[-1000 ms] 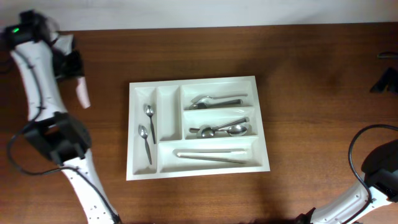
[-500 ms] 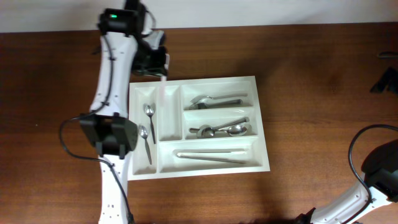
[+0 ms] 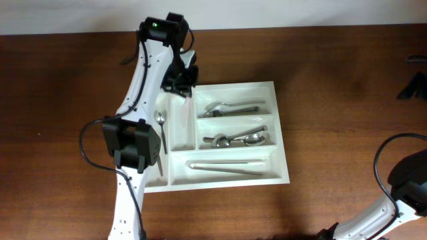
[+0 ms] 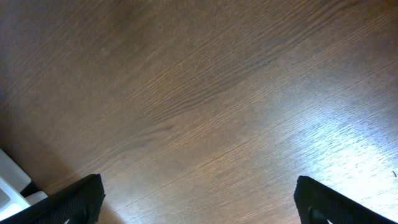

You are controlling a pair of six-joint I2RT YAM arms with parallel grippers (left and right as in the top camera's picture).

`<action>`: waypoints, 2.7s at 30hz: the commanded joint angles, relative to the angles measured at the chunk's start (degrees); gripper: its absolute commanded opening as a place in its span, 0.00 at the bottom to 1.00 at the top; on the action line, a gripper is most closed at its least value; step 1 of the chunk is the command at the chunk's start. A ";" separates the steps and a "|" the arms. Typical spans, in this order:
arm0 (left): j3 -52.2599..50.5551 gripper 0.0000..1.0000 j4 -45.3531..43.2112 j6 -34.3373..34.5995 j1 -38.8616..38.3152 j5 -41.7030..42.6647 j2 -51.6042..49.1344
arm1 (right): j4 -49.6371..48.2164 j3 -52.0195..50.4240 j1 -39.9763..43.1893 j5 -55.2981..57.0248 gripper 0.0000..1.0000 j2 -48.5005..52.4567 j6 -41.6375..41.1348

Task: Pack container

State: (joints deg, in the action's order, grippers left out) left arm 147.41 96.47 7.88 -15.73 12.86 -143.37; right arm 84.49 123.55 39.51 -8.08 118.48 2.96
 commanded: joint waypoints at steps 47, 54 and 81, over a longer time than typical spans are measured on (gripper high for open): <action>12.66 0.99 0.24 -7.98 10.08 -2.21 26.71 | -0.11 -0.13 -0.11 -0.31 0.99 -0.04 -0.46; -7.41 0.99 0.22 -7.93 8.50 -2.47 49.11 | -0.09 -0.13 -0.11 -0.31 0.99 -0.04 -0.46; -66.05 0.99 -9.64 0.42 7.10 -2.64 115.40 | -0.11 -0.13 -0.11 -0.31 0.99 -0.04 -0.46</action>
State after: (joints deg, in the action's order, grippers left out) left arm 82.02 83.64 7.60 -8.51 10.44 -28.58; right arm 84.36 123.52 39.51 -8.08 118.48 2.96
